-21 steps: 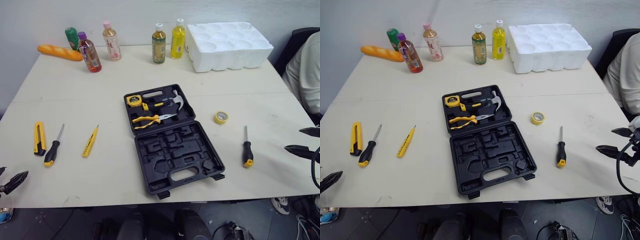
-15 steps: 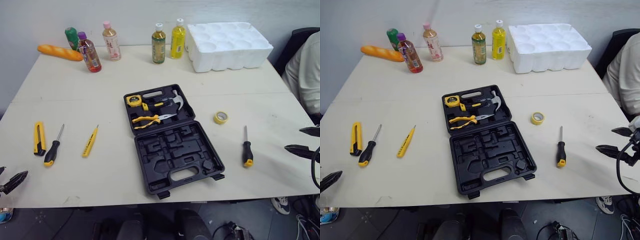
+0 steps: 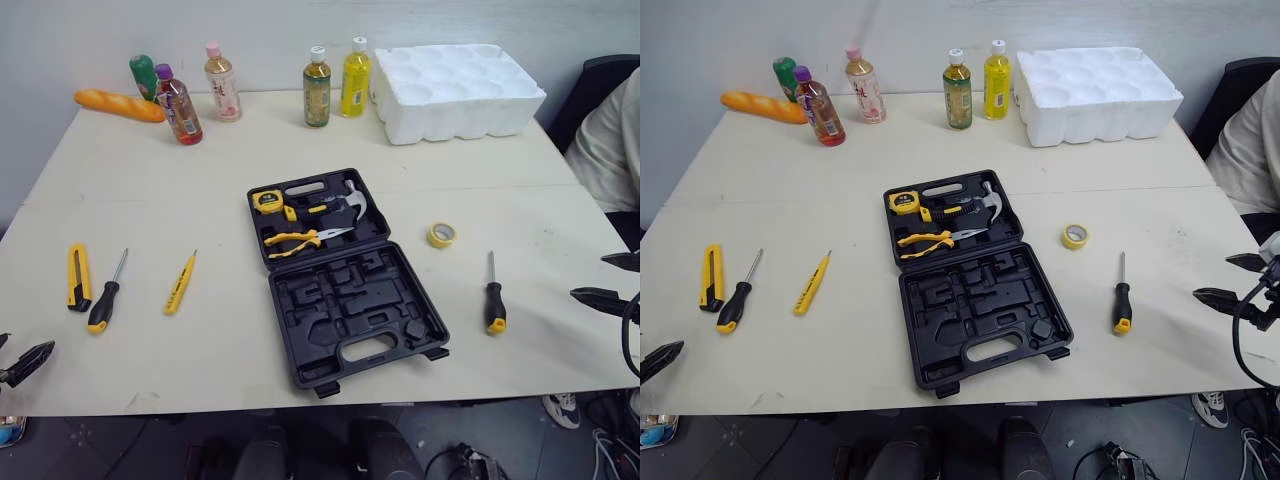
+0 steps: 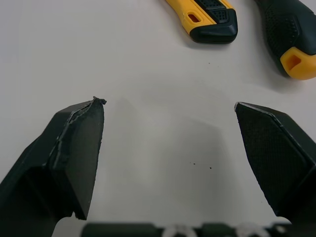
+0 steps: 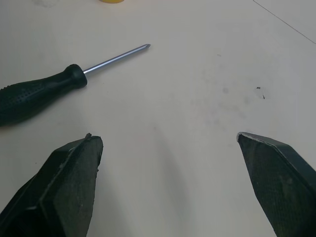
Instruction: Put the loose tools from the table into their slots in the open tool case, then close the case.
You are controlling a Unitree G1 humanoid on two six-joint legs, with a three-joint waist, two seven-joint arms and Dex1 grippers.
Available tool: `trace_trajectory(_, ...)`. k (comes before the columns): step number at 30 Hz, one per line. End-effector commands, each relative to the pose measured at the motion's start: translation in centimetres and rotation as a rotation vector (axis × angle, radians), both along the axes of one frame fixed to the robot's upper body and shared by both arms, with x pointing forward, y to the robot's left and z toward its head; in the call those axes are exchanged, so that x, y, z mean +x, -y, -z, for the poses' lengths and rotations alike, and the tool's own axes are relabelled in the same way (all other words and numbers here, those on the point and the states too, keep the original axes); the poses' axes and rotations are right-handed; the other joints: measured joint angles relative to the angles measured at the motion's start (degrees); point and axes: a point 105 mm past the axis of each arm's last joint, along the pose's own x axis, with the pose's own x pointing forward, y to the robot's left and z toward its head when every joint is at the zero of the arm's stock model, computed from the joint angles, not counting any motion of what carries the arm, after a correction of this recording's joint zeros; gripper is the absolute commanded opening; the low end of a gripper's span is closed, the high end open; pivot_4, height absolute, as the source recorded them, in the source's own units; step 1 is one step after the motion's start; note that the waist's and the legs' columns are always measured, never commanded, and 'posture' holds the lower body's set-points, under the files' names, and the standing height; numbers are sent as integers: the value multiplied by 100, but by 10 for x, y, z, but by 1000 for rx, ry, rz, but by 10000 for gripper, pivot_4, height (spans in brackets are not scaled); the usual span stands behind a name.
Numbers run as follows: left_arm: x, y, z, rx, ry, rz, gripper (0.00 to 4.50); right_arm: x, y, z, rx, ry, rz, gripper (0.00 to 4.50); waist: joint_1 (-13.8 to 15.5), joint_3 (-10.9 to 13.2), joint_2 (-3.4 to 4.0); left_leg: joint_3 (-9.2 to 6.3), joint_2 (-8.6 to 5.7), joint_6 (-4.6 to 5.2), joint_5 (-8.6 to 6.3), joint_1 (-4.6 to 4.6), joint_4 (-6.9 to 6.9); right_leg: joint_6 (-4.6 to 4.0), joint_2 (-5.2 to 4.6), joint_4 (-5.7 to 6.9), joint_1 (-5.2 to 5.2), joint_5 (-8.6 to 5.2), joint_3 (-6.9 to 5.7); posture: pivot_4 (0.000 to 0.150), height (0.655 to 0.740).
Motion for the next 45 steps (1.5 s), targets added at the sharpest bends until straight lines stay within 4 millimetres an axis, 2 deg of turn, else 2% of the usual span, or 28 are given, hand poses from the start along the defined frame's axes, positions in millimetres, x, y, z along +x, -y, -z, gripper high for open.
trace_trajectory(1, 0, -5, -9, 35, 9, -3, 44337, 2, -1, -14, -12, 58, -4, 45000, 0, 0, 0, 0, 0, 0, 0, 0, 0, 0, 0, 0, 0, 0, 0, 1500, 7400)
trace_trajectory(9, 4, 0, -10, 21, 27, 14, 44337, 5, 0, -14, -10, 72, 6, 45000, -2, 0, 0, 1, 0, 0, 0, 0, 2, 0, 0, 4, 0, 0, 0, 1500, 7400)
trace_trajectory(13, 6, 9, -11, 26, 24, 66, 44337, 7, -4, -17, 8, 87, -2, 45000, 1, -1, -1, 1, 0, 0, 1, 0, 3, 1, 0, 6, 0, 0, -1, 1500, 7400)
trace_trajectory(15, 11, 21, -19, 15, 44, 121, 44337, 11, -11, -24, 30, 108, -15, 45000, 2, -1, -2, 1, 0, 0, 1, 0, 4, 1, 0, 6, 0, 0, -2, 1500, 7400)
trace_trajectory(19, 24, 55, -37, 2, 78, 267, 44337, 18, -32, -29, 18, 112, -80, 45000, 3, -1, -1, 1, -1, -2, 3, 0, 8, 1, 0, 13, 0, 0, 0, 1500, 7400)
trace_trajectory(22, 42, 107, -47, 12, 70, 460, 44337, 34, -65, -30, 21, 108, -164, 45000, 2, -1, -2, 1, -1, -15, 11, 1, 8, 1, 0, 15, 1, 1, 2, 1500, 7400)
trace_trajectory(26, 75, 155, -54, 1, 42, 488, 44337, 60, -109, -31, 70, 110, -220, 45000, 16, -1, -3, 1, -1, -23, 20, 2, 11, 1, 0, 27, -1, 1, 4, 1500, 7400)
trace_trajectory(29, 97, 205, -55, 15, 18, 605, 44337, 85, -152, -24, 55, 93, -285, 45000, 30, 0, -3, 2, -4, -46, 37, -2, 9, 2, 4, 46, -9, 1, 4, 1500, 7400)
trace_trajectory(34, 120, 233, -45, 8, -19, 612, 44337, 114, -177, -20, 74, 104, -266, 45000, 98, 0, -4, 8, -3, -50, 46, -18, 28, 4, 20, 77, -21, 2, 8, 1500, 7400)
trace_trajectory(35, 126, 236, -43, 7, -16, 602, 41957, 119, -180, -18, 70, 106, -267, 45000, 122, 0, -4, 7, -3, -49, 46, -20, 32, 4, 23, 78, -21, 2, 8, 1500, 7400)
trace_trajectory(38, 137, 258, -38, -43, -14, 617, 31988, 132, -189, -11, 53, 112, -269, 37380, 146, 3, -8, 10, -1, -48, 46, -25, 53, 5, 27, 81, -20, 2, 9, 1500, 7400)
trace_trajectory(39, 136, 262, -35, -32, -23, 634, 26672, 135, -191, -10, 54, 112, -267, 31574, 147, 4, -10, 10, 0, -47, 45, -32, 65, 7, 29, 82, -20, 3, 8, 1500, 7400)
trace_trajectory(41, 136, 268, -30, -5, -35, 657, 18680, 139, -197, -6, 36, 109, -280, 23365, 141, 4, -10, 10, 0, -45, 44, -35, 74, 10, 29, 86, -20, 5, 10, 1500, 7400)
trace_trajectory(45, 143, 279, -26, -3, -32, 678, 883, 142, -208, 8, 20, 84, -308, 4039, 140, 3, -10, 9, 4, -46, 43, -34, 74, 10, 35, 86, -20, 5, 11, 1500, 7400)
